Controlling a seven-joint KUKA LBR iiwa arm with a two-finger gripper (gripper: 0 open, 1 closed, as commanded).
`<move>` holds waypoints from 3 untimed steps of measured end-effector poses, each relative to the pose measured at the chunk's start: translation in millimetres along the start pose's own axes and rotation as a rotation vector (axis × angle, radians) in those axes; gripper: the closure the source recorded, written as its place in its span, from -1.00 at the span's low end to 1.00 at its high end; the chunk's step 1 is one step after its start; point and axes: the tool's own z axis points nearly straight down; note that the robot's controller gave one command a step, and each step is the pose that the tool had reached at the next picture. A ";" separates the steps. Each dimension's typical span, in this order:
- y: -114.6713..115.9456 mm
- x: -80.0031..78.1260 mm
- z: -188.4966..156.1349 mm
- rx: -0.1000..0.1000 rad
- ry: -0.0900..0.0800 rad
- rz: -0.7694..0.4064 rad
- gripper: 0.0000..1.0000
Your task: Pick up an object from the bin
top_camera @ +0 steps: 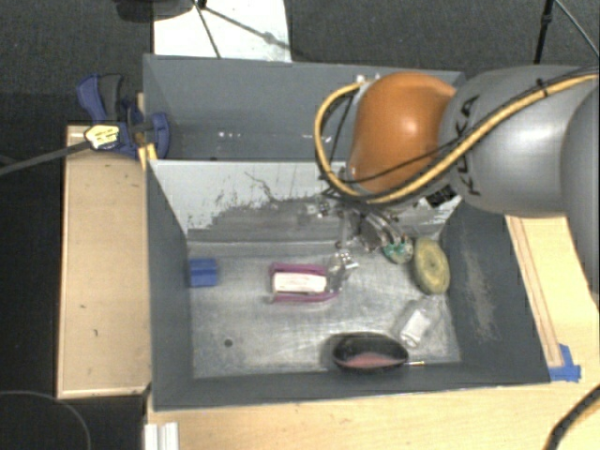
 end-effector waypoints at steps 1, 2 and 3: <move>-1.2 7.1 87.0 0.001 -0.005 -0.148 -1.00; -1.5 6.5 83.8 0.001 -0.005 -0.144 1.00; 8.5 50.0 -57.7 0.004 -0.010 -0.650 1.00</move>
Offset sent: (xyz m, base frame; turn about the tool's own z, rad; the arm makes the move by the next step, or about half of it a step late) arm -0.0076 -0.0028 -0.0861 -0.1488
